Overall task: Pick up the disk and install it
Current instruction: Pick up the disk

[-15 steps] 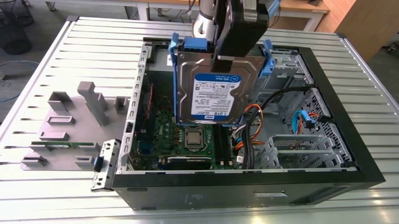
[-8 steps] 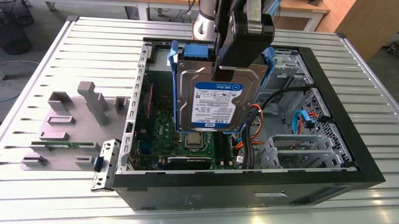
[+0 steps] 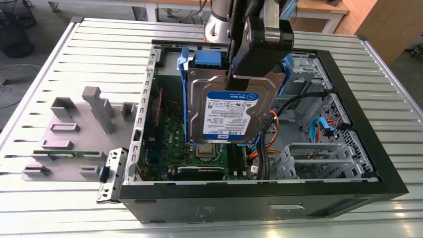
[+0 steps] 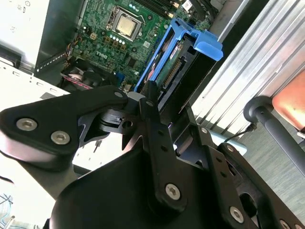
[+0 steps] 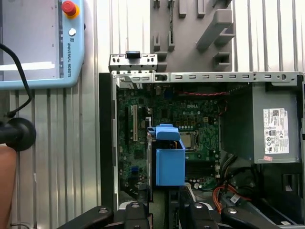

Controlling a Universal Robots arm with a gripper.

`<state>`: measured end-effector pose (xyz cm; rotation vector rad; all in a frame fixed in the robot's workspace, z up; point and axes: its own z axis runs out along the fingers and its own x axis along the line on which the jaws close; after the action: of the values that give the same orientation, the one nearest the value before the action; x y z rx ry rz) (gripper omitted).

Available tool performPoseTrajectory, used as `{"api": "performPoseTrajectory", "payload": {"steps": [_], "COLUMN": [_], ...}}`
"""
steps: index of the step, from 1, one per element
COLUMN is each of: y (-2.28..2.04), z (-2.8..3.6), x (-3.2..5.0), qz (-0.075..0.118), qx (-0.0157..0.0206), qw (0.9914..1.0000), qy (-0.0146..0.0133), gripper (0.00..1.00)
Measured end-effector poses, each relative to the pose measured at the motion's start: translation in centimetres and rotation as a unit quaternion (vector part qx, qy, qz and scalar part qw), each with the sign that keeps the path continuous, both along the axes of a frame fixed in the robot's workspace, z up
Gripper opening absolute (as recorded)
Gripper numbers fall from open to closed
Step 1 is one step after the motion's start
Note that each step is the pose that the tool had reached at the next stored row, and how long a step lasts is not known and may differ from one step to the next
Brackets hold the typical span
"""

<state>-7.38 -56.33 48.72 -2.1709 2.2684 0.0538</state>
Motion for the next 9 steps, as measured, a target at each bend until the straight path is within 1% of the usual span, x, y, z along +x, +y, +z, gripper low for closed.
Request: {"api": "performPoseTrajectory", "payload": {"steps": [6, 7, 9], "y": [-0.86, -0.94, -0.97], "z": [0.00, 0.01, 0.01], "x": [0.00, 0.00, -0.01], "qz": [0.000, 0.000, 0.000], "qx": [-0.0004, -0.0005, -0.0006], "qw": [1.00000, 1.00000, 1.00000], "qy": [0.0000, 0.0000, 0.0000], "gripper": [0.35, 0.35, 0.35]}}
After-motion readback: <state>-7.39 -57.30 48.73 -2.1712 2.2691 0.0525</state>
